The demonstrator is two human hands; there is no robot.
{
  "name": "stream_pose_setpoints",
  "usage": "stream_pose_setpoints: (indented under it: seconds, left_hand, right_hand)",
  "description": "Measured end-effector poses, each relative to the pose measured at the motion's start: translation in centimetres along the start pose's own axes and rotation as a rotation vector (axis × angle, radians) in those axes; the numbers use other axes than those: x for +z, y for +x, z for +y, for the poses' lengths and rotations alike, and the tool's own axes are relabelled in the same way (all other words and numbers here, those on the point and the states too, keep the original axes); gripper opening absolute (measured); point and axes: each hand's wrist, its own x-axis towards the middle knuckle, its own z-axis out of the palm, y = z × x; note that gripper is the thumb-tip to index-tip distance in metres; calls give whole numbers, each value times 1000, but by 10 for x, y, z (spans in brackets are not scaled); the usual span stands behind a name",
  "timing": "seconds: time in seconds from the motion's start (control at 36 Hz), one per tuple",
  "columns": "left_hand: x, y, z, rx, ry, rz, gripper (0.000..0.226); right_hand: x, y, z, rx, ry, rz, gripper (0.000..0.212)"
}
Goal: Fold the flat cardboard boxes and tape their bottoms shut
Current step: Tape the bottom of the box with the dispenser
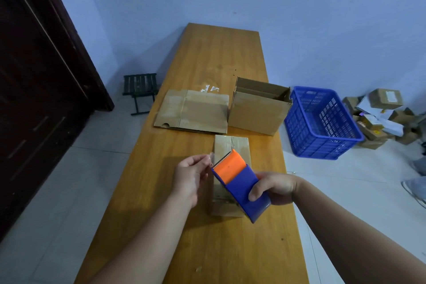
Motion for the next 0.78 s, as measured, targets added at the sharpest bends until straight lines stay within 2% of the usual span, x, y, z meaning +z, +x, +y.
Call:
stream_pose_setpoints:
  seconds: [0.08, 0.33, 0.44, 0.5, 0.64, 0.69, 0.78]
  left_hand:
    - [4, -1, 1, 84, 81, 85, 5]
    - [21, -13, 1, 231, 86, 323, 8]
    - [20, -16, 2, 325, 157, 410, 13]
    - [20, -16, 3, 321, 162, 388, 12]
    - [7, -15, 6, 243, 89, 206, 4]
    - [0, -16, 5, 214, 44, 185, 7]
    - [-6, -19, 0, 184, 4, 244, 8]
  right_hand:
    - [0, 0, 1, -17, 15, 22, 58]
    - [4, 0, -4, -32, 41, 52, 60]
    - [7, 3, -7, -28, 53, 70, 63]
    - [8, 3, -8, -20, 59, 84, 62]
    - [9, 2, 1, -27, 140, 139, 63]
    - [7, 3, 6, -48, 149, 185, 73]
    - [5, 4, 11, -61, 160, 299, 95]
